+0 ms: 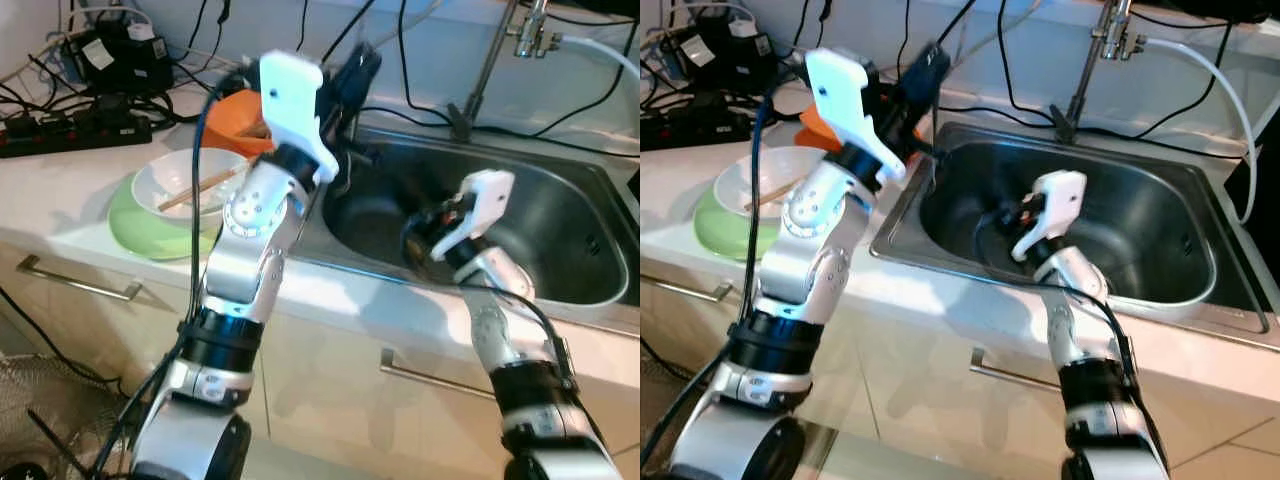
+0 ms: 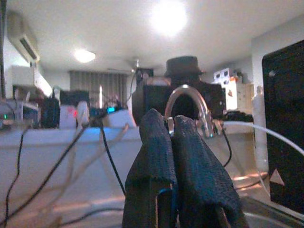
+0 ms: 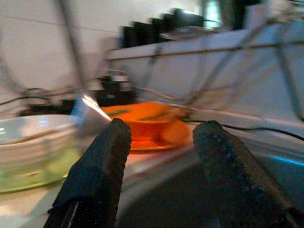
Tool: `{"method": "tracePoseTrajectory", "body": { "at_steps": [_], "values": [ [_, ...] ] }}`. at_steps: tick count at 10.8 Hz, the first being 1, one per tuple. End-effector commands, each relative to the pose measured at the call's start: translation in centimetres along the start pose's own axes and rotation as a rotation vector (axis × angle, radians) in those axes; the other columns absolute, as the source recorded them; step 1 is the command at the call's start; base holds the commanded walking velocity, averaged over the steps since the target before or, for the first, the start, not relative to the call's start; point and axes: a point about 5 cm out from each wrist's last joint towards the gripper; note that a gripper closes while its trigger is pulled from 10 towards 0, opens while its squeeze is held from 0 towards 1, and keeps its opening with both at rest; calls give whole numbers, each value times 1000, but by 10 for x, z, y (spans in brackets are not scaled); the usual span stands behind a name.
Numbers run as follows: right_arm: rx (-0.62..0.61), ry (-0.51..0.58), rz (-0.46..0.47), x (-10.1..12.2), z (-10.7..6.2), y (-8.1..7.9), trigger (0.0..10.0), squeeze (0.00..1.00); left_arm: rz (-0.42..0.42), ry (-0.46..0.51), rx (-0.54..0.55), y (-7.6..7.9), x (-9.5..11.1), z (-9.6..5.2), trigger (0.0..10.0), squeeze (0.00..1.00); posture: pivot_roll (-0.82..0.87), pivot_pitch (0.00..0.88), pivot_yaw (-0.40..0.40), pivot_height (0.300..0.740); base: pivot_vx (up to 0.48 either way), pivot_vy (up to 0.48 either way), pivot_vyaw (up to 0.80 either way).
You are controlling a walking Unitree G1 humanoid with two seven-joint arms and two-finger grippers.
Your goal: Kitchen organization
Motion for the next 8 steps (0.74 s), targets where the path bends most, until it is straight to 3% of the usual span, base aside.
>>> {"method": "tracePoseTrajectory", "body": {
  "at_steps": [1,2,8],
  "values": [
    [52,17,-4,6,0,-3,10000,0,-47,-8,-16,1,-2,0,10000,0,183,0,-29,740,0,0,0],
    [58,33,6,9,2,-8,10000,0,-141,-18,-19,0,-5,-3,10000,0,184,0,-24,740,0,0,0],
    [104,56,40,14,4,-21,10000,0,-191,-59,-82,6,-12,-7,10000,0,179,0,-11,740,0,0,0]
  ]
}}
Point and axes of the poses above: a point about 5 cm out from each wrist's last joint towards the gripper, its own z axis pointing out of the wrist towards the gripper, its own x axis along the axis of the wrist's last joint, y = z × x, and after that the axes turned 4 degrees about -z, right-handed
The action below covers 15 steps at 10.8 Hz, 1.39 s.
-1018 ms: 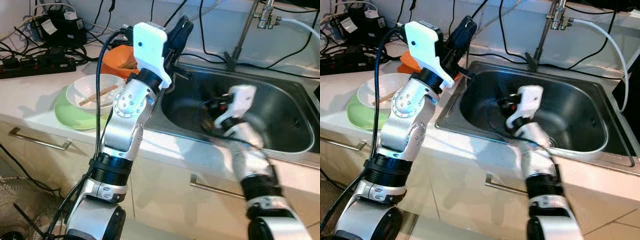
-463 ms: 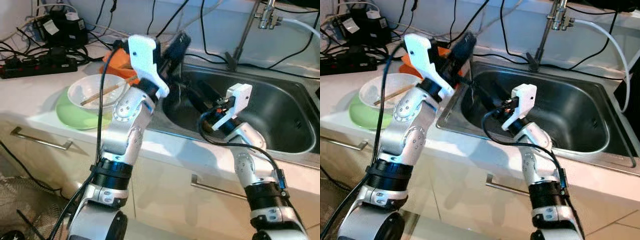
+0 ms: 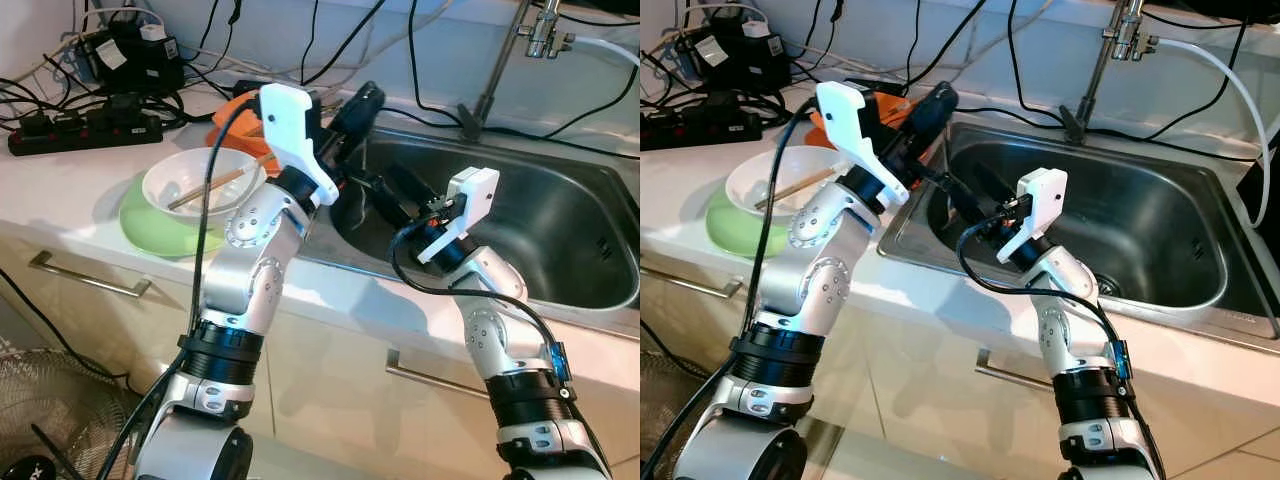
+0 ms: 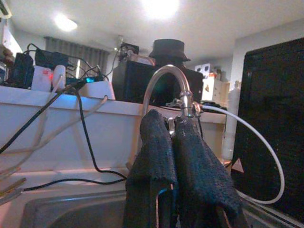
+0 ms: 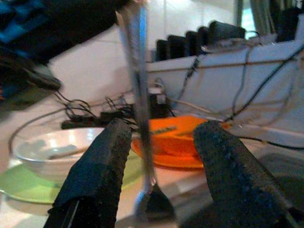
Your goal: Kitchen organization
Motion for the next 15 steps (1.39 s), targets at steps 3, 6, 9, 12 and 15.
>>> {"method": "tracePoseTrajectory", "body": {
  "at_steps": [3,6,9,12,15],
  "values": [
    [88,2,32,1,1,-13,10000,0,-4,-3,-25,5,2,2,10000,0,181,0,-10,740,0,0,0],
    [97,-13,39,-3,4,-19,10000,0,-16,-9,-49,9,1,2,10000,0,185,0,-11,740,0,0,0],
    [30,-39,12,-7,7,-14,10000,0,-40,-36,-91,15,-2,1,10000,0,190,0,-14,740,0,0,0],
    [-39,-56,-12,-10,11,-8,10000,0,-61,-50,-123,20,-4,0,10000,0,193,0,-16,740,0,0,0],
    [-88,-66,-22,-12,12,-4,4863,0,-52,-55,-121,19,-3,0,10000,0,194,0,-16,740,0,0,0]
  ]
}}
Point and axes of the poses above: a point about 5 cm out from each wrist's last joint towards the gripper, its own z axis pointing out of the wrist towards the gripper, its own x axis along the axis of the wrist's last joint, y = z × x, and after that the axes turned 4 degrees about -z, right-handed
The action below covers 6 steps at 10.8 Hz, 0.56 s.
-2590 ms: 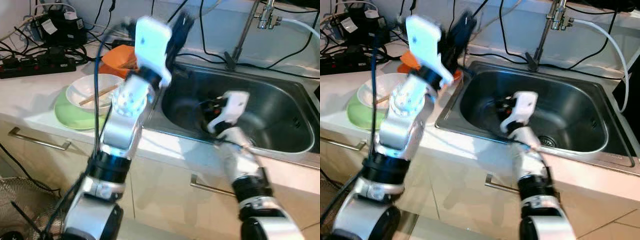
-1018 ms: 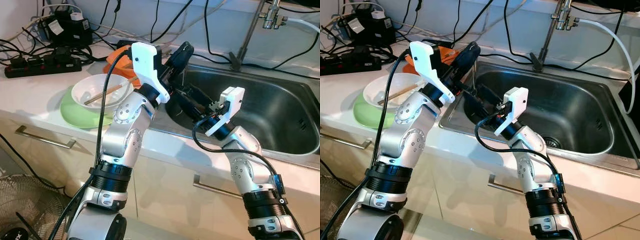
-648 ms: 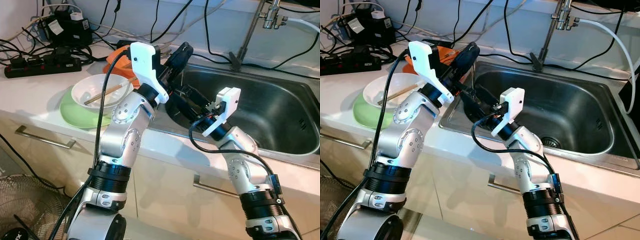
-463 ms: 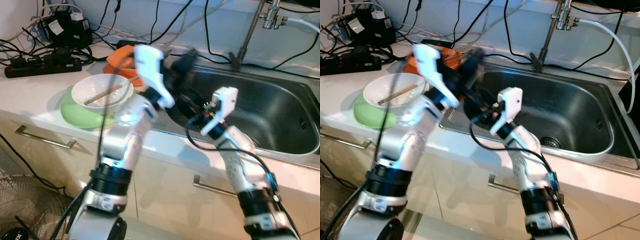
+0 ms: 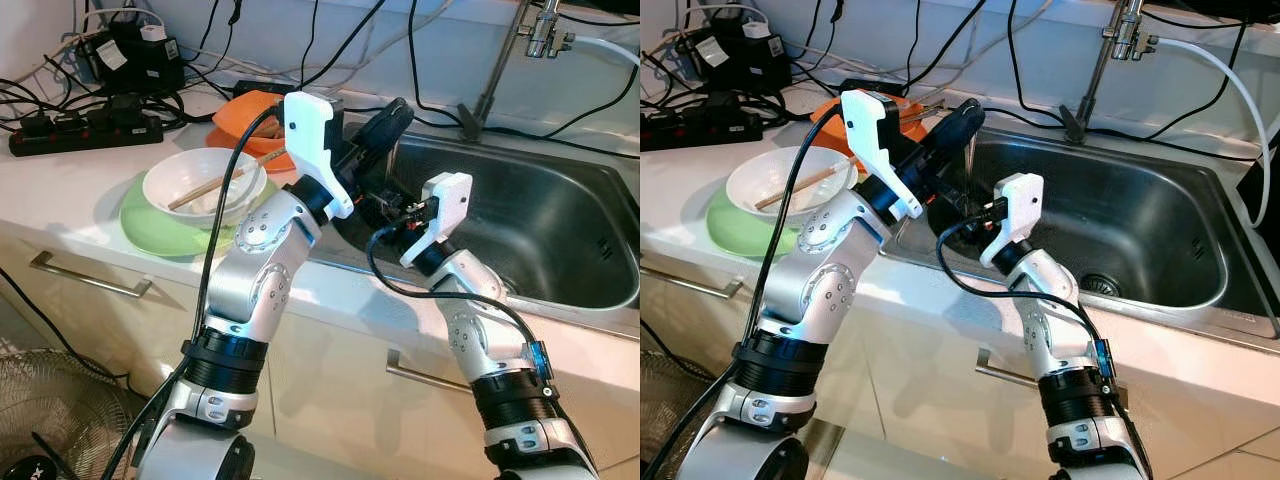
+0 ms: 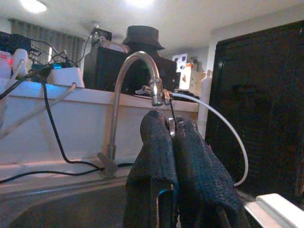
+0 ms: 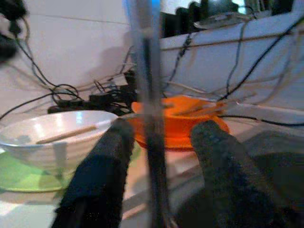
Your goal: Kitchen organization
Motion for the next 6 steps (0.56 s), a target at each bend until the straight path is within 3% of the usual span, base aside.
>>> {"method": "tracePoseTrajectory", "body": {
  "at_steps": [1,6],
  "values": [
    [-5,15,-24,5,3,2,0,0,3,6,-19,3,3,0,10000,0,195,0,-17,740,0,0,0],
    [7,23,-22,5,7,0,0,0,-2,-2,-22,4,1,0,10000,0,196,0,-19,740,0,0,0]
  ]
}}
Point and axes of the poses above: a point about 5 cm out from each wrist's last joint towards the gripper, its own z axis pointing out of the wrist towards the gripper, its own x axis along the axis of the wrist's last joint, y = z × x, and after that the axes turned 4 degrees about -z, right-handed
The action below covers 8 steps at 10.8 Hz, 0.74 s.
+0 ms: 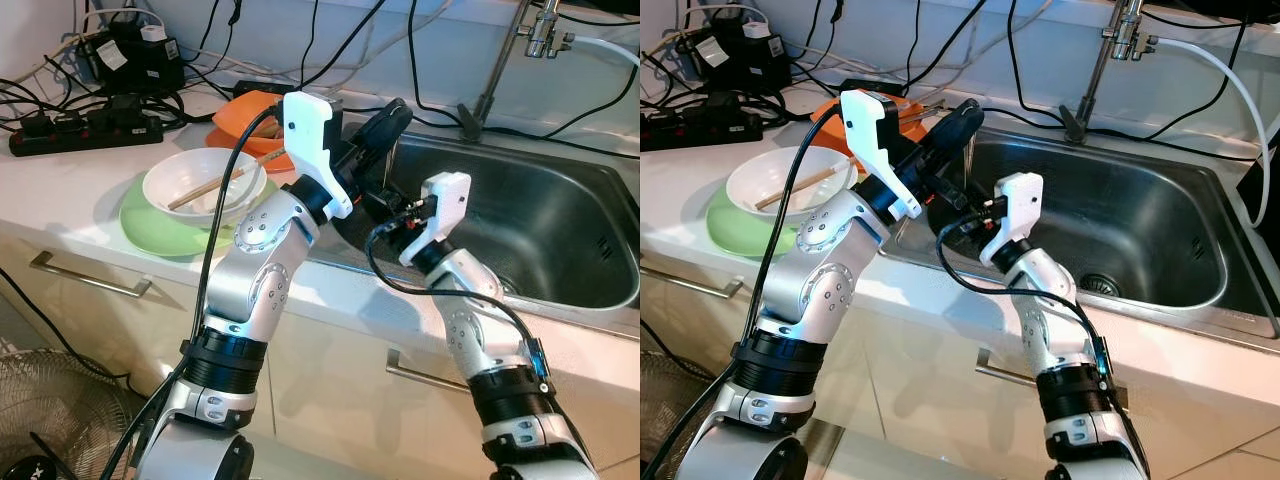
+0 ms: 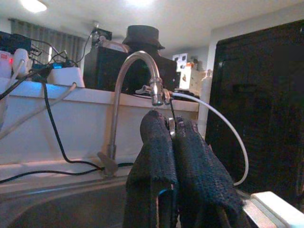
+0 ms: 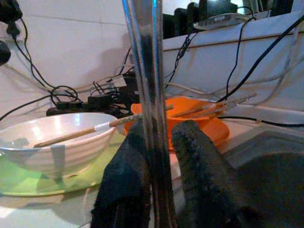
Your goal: Kitchen organization
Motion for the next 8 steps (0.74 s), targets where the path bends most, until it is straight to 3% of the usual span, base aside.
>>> {"method": "tracePoseTrajectory", "body": {
  "at_steps": [1,2,3,8],
  "values": [
    [-3,12,-23,4,3,2,0,0,0,0,-22,4,0,0,10000,0,194,0,-17,740,0,0,0],
    [-7,12,-22,3,2,2,0,0,4,-5,-23,5,-1,-1,10000,0,193,0,-17,740,0,0,0],
    [-18,10,-23,3,1,4,0,0,0,-3,-10,3,-1,-1,10000,1000,194,0,-17,740,0,0,0],
    [-129,-8,-51,3,2,23,0,0,1,4,24,-1,-2,-6,10000,1000,197,0,-18,740,0,0,0]
  ]
}}
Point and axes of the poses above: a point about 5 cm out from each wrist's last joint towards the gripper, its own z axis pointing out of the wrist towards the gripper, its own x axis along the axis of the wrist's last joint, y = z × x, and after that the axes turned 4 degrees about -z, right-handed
